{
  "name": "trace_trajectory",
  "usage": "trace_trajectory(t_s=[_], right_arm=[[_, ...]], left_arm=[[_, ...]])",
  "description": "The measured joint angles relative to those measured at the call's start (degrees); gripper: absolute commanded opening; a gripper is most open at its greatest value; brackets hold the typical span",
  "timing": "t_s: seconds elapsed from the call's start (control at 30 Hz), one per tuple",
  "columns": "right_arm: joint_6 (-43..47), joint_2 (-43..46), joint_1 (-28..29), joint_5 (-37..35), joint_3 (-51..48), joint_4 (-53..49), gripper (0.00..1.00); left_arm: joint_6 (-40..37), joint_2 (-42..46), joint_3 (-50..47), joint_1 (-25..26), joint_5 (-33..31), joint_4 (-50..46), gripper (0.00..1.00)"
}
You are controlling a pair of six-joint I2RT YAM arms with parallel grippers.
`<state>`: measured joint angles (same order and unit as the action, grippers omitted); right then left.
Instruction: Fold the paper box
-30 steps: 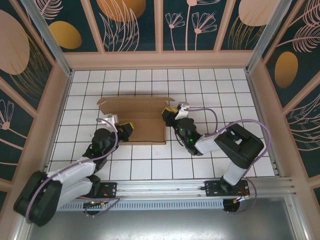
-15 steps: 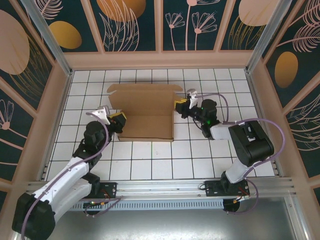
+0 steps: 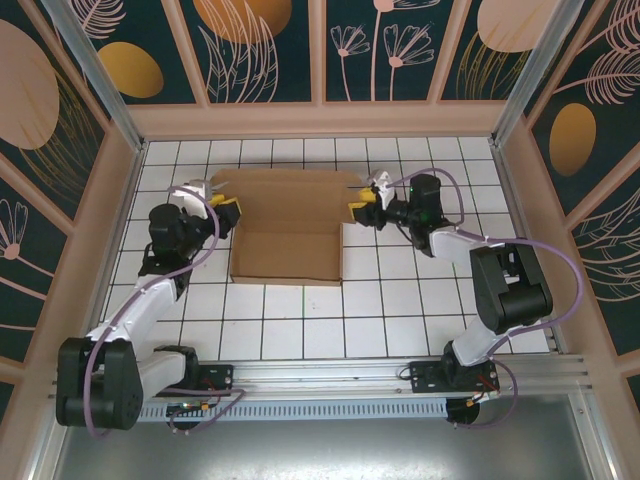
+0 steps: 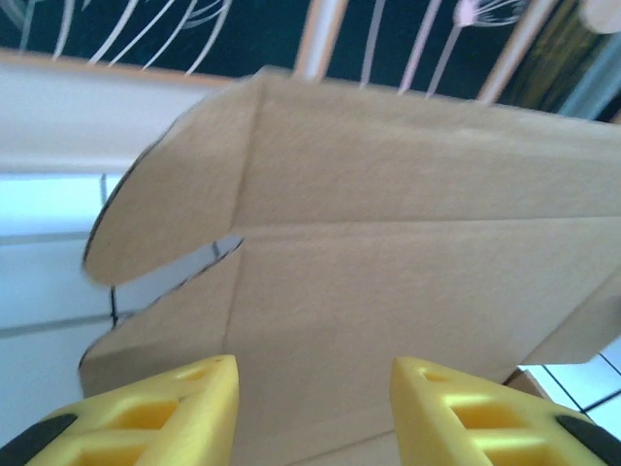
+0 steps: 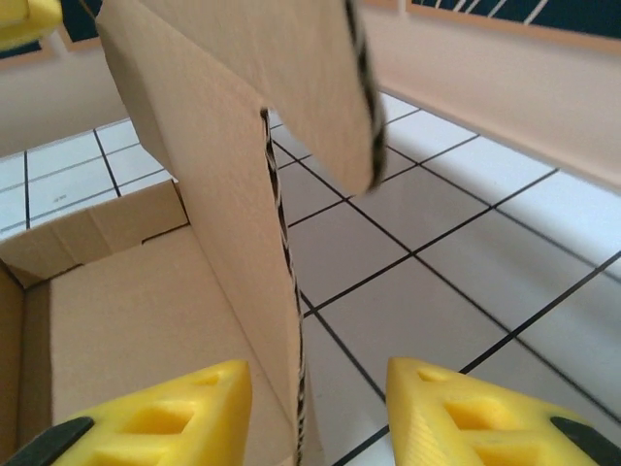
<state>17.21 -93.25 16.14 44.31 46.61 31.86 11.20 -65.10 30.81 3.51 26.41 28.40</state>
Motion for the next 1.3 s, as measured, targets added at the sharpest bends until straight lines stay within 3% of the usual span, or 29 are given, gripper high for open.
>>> trace_trajectory(t_s=[0.17, 0.47, 0.73, 1.0, 1.3], right_arm=[[6.2, 0.0, -0.4, 1.4, 3.1, -3.8, 0.35], [13.6, 0.0, -2.1, 5.9, 7.0, -10.6, 0.34], [15.8, -0.8, -3.8, 9.4, 7.8, -13.0, 0.32], [16.0, -3.4, -3.0, 11.3, 9.9, -14.5, 0.31], [16.6, -3.8, -1.8, 10.1, 10.3, -15.2, 0.3]], left_arm=[[-5.1, -3.8, 1.0, -4.0, 7.8, 5.6, 0.49], [-12.2, -7.7, 1.5, -9.5, 14.3, 5.7, 0.51], [-14.2, -14.0, 3.8, -11.1, 18.3, 5.4, 0.51], [-16.7, -16.7, 7.1, -11.1, 20.4, 3.9, 0.49], [-17.1, -13.4, 4.0, -14.2, 15.0, 6.1, 0.51]])
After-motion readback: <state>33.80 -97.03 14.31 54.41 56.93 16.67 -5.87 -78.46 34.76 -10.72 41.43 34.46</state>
